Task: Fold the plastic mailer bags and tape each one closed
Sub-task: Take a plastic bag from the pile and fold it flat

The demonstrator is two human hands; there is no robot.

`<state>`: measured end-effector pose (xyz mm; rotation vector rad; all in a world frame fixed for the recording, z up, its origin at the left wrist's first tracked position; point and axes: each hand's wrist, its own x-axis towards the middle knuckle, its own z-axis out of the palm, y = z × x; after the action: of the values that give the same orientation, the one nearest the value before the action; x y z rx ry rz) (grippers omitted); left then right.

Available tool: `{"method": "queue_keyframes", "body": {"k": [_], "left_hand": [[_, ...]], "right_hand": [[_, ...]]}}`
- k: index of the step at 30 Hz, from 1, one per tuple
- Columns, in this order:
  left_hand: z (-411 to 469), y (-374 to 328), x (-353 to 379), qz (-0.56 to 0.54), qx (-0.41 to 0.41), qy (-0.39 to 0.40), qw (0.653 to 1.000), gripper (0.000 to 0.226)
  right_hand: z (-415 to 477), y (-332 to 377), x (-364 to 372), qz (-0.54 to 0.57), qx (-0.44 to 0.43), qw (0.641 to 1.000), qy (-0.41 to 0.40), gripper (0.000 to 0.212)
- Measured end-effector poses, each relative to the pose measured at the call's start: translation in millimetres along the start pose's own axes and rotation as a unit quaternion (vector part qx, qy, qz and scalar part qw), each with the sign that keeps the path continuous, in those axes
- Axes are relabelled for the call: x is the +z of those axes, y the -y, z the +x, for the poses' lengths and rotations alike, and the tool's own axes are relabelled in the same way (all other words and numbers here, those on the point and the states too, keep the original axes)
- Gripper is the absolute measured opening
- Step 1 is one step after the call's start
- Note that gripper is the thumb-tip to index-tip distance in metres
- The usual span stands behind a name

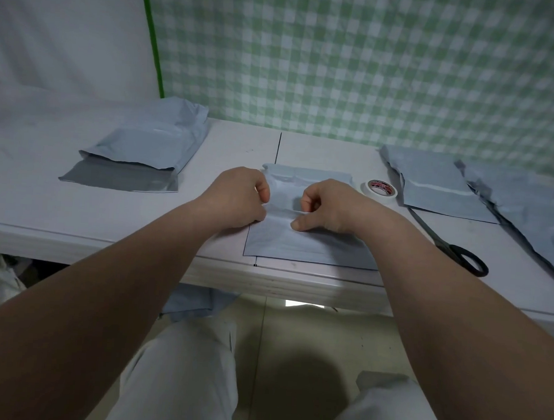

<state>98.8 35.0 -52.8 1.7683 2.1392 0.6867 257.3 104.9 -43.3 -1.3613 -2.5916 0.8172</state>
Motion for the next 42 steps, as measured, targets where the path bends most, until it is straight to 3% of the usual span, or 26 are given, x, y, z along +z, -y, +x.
{"method": "queue_keyframes", "body": {"k": [3, 5, 8, 10, 13, 18, 23, 29, 42], "left_hand": [[-9, -7, 6, 0.063, 0.007, -0.061, 0.996, 0.022], [-20, -16, 12, 0.097, 0.055, -0.109, 0.988, 0.023], [-32, -26, 28, 0.097, 0.144, -0.070, 0.982, 0.019], [-37, -21, 41, 0.082, 0.159, -0.035, 0.983, 0.022], [-39, -9, 50, 0.068, 0.149, -0.025, 0.986, 0.027], [-38, -9, 55, 0.150, 0.130, 0.015, 0.980, 0.045], [-43, -9, 52, 0.203, 0.167, -0.048, 0.964, 0.029], [-47, -3, 55, 0.225, 0.149, -0.036, 0.962, 0.044], [-51, -7, 49, 0.247, 0.121, 0.031, 0.961, 0.051]], "right_hand": [[1, -1, 0, 0.002, 0.002, 1.000, -0.001, 0.032], [2, -1, 1, 0.001, -0.002, 1.000, -0.002, 0.032], [3, -2, 2, 0.001, -0.014, 1.000, -0.006, 0.031], [3, -3, 2, -0.010, -0.024, 1.000, -0.007, 0.029], [1, -7, 1, -0.002, -0.035, 0.999, -0.032, 0.024], [-3, -17, -2, -0.026, -0.037, 0.996, -0.071, 0.017], [-9, -30, -7, -0.070, -0.032, 0.993, -0.094, 0.017], [-16, -44, -18, -0.106, -0.024, 0.989, -0.097, 0.004], [-19, -47, -27, -0.201, 0.091, 0.969, -0.114, 0.033]]}}
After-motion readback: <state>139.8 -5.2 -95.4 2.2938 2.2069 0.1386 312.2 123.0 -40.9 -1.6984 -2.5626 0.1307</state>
